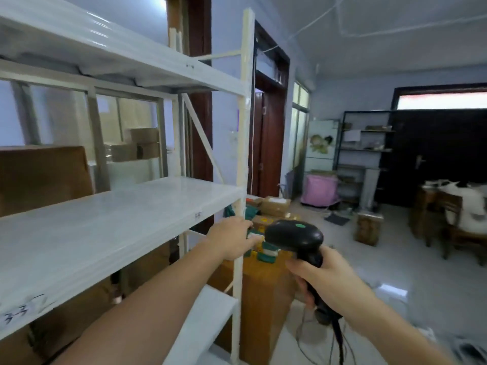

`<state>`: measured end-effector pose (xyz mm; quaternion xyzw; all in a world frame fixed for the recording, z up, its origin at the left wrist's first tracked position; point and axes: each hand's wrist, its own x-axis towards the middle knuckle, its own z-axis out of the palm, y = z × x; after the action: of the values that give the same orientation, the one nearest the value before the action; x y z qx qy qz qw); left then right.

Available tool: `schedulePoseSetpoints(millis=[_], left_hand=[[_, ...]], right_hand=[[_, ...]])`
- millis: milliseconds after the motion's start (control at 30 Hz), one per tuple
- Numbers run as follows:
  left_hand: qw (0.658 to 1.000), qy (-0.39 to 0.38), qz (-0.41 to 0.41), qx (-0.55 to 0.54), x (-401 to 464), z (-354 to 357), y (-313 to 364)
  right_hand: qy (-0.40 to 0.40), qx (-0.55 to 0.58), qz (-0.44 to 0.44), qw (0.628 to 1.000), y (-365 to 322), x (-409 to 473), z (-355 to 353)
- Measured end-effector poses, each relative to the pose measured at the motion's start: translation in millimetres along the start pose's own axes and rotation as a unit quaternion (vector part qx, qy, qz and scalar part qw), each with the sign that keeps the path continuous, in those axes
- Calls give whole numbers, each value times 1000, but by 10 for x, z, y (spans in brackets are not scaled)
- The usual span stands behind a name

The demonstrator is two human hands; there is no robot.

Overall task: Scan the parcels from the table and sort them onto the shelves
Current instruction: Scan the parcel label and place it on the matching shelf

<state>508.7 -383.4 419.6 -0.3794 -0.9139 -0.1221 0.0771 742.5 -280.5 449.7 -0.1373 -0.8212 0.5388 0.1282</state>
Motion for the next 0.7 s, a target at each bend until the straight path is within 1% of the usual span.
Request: schedulePoseSetpoints(millis=[133, 267, 367, 533, 700], left_hand=[[999, -23, 40, -3, 499, 309, 368], [998, -44, 49, -13, 1049, 619, 508], [997, -48, 60, -5, 1507, 866, 505], [994, -62, 85, 11, 2288, 1155, 405], [993, -75, 85, 29, 3088, 1412, 248]], right_hand=[[61, 24, 48, 997, 325, 111, -464], [92, 51, 80, 991, 556, 380, -776], [111, 48, 92, 988, 694, 699, -925], [152, -3, 88, 984, 894, 1357, -1104], [153, -10, 86, 984, 1082, 2011, -1283]])
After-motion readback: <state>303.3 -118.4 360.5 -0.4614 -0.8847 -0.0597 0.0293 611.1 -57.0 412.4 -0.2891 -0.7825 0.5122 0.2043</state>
